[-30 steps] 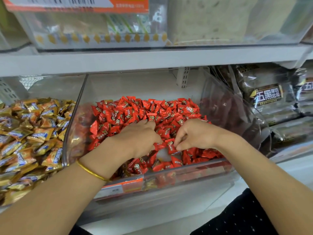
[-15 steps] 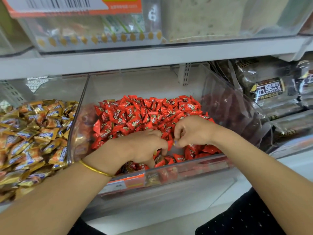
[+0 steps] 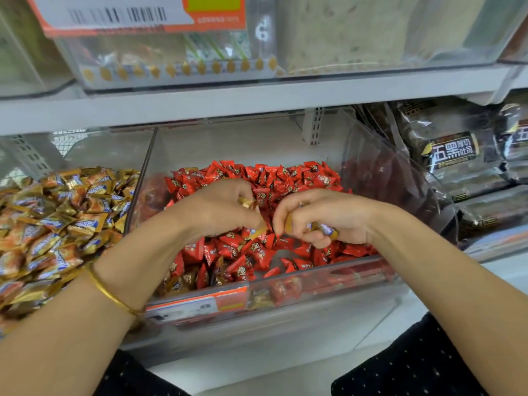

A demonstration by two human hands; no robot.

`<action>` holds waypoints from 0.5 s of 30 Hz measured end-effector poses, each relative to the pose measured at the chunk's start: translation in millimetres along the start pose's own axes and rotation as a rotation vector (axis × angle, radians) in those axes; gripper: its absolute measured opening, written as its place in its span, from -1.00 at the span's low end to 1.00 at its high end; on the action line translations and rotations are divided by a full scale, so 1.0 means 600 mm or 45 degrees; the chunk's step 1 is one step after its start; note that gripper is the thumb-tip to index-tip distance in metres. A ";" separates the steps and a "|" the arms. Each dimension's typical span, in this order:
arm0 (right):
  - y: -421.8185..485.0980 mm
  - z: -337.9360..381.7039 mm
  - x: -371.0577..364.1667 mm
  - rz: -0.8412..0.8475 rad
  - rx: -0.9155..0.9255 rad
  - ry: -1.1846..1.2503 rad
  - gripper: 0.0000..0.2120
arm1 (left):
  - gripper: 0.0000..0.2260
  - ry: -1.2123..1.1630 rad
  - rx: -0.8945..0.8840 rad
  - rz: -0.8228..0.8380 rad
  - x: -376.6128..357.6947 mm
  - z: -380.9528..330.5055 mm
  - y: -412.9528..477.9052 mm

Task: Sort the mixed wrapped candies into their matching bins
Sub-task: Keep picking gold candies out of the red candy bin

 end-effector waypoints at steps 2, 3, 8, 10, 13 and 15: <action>0.021 0.003 -0.045 0.206 -0.095 -0.143 -0.80 | -0.78 -0.024 0.028 0.011 0.000 0.007 -0.009; 0.031 0.000 -0.063 0.278 -0.159 -0.244 -0.80 | -0.82 -0.036 0.042 0.037 -0.004 0.011 -0.012; 0.053 -0.027 -0.040 0.112 -0.496 -0.795 -0.82 | -0.78 -0.076 0.068 0.241 -0.031 0.023 -0.022; 0.054 -0.024 -0.027 0.035 -0.442 -0.790 -0.81 | -0.78 -0.015 0.026 0.316 -0.041 0.021 -0.027; 0.060 -0.022 -0.056 0.200 -0.380 -0.815 -0.83 | -0.77 0.195 -0.036 0.457 -0.059 0.015 -0.035; 0.064 -0.025 -0.077 0.316 -0.419 -0.975 -0.80 | -0.78 0.385 -0.078 0.581 -0.077 0.013 -0.039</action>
Point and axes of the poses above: each hand's wrist, its own y-axis towards the middle knuckle, its own x-axis out of the back of the hand, z = x × y, the point moved 10 cm from there along y, towards the middle knuckle, and after that the axes turned 15 degrees about z, right-handed, at the moved point
